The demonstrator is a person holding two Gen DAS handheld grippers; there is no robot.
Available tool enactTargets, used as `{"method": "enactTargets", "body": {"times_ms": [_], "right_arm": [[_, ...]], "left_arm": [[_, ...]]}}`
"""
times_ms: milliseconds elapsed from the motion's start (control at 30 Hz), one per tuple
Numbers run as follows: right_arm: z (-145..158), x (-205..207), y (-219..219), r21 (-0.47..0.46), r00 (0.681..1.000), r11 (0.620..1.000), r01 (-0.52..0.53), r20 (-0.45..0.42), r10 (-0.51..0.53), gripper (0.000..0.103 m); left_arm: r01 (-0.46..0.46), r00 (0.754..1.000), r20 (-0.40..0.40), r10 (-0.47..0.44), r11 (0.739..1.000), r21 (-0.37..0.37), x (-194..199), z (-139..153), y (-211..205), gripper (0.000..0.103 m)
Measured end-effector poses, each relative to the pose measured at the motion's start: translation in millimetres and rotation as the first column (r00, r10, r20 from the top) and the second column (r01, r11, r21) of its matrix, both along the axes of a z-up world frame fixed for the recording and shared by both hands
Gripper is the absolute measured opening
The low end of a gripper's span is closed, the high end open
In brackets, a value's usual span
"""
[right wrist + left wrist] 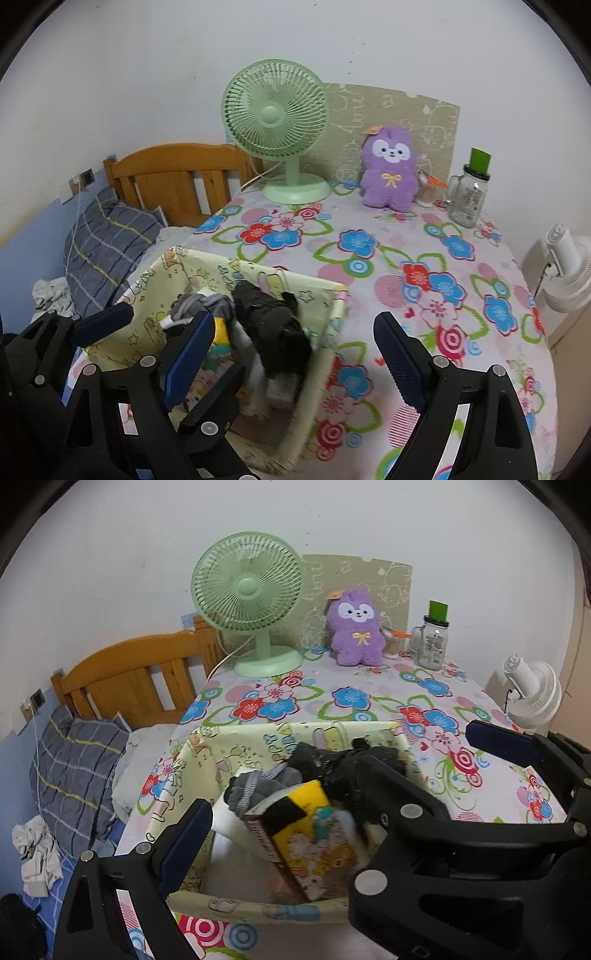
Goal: Organize soft objects
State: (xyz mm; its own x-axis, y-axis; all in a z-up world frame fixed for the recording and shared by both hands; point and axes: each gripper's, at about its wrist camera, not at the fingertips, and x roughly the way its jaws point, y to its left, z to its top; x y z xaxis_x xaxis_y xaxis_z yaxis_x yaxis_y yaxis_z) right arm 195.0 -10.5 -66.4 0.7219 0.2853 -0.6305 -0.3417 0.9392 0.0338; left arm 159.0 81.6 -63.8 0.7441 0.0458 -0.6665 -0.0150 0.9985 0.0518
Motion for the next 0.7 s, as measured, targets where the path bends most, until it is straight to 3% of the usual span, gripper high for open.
{"method": "enactTargets", "body": {"times_ms": [700], "right_arm": [[20,-43,-78,-0.013,0.99,0.991,0.134,0.048,-0.133,0.09]], "left_arm": [[0.035,0.999,0.039,-0.034,0.999,-0.016,-32,19,-53,0.096]]}}
